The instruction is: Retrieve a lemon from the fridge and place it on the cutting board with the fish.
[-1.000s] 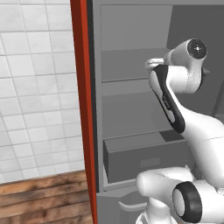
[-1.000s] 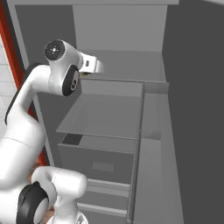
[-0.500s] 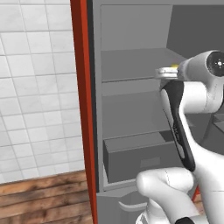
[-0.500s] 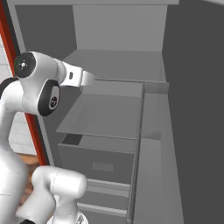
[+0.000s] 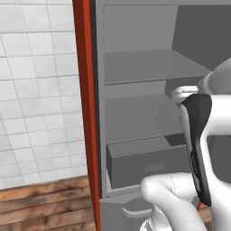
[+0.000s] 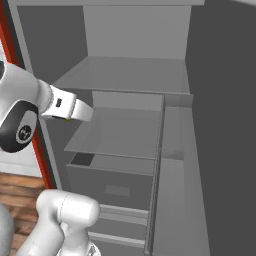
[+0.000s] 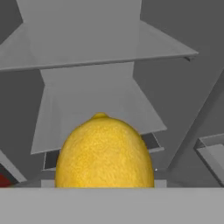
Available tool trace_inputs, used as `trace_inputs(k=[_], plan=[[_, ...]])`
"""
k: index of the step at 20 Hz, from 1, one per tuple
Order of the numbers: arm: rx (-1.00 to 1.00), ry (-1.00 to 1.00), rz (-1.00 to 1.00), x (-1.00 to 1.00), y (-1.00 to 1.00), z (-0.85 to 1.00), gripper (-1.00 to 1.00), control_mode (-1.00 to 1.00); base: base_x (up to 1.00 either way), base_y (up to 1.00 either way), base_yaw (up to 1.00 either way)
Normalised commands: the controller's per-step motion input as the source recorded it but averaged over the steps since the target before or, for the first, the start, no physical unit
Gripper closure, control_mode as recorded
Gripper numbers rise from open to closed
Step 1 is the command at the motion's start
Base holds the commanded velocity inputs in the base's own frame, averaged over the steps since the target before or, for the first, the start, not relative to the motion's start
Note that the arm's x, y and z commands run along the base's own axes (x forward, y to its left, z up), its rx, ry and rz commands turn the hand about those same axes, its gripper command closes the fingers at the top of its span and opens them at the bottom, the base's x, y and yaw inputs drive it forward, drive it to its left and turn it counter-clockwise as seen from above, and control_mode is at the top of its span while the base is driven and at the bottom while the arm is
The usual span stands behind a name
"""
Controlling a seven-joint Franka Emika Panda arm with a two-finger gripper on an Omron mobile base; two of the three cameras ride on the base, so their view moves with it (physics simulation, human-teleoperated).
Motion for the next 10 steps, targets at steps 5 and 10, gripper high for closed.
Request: trace_inputs(k=[5, 10], plan=[[0.00, 0.25, 0.00, -0.31, 0.02, -0.54, 1.00, -1.00, 0.00, 0.00, 0.00], [0.00, 0.02, 0.00, 0.00, 0.00, -0.10, 1.00, -1.00, 0.00, 0.00, 0.00]])
